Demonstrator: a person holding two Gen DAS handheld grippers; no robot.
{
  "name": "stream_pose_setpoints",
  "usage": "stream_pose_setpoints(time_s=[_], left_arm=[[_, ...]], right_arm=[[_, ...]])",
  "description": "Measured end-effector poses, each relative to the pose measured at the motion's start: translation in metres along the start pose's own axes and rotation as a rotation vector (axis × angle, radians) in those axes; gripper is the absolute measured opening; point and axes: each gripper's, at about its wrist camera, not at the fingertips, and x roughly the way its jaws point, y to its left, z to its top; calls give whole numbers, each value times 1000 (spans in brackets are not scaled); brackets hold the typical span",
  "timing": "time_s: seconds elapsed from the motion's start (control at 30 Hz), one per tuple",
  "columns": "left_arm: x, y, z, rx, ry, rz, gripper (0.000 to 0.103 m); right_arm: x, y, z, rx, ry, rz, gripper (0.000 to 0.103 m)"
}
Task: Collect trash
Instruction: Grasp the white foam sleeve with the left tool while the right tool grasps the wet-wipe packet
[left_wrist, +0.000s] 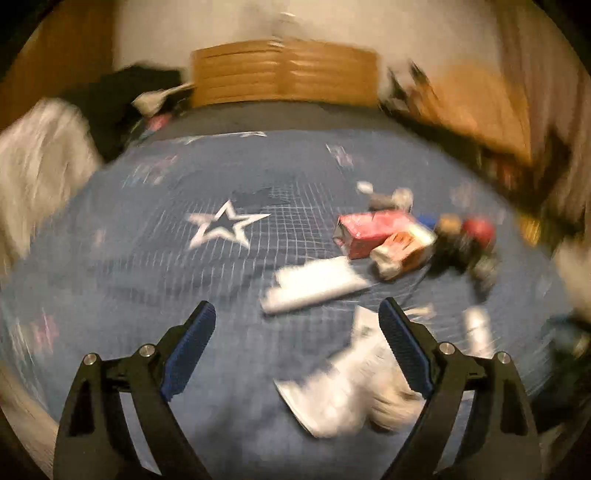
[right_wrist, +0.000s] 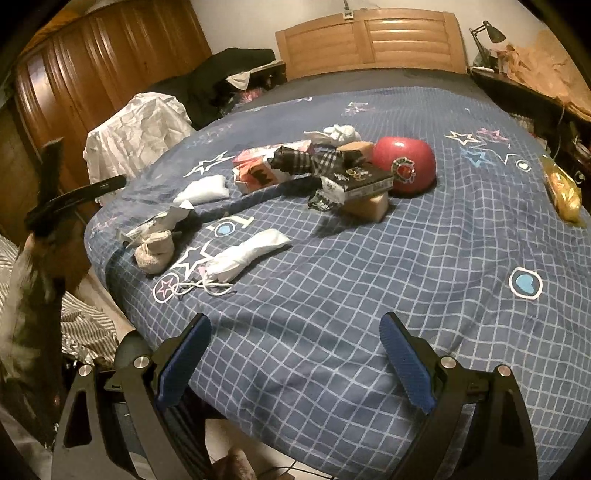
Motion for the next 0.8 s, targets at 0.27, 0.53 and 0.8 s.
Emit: stream_pose_setpoints(time_s=[0.27,0.53,0.8], left_arm=[[109,-35,12,401,238,-105,87],[151,-19,20,288,271,-221,60],[74,16,26,20,-46,-159,26]], right_arm=[[4,-11,-2,59,17,-38,93],[20,-3,2,32,47,-42,93],[27,38,29,-153,-11,18,92]])
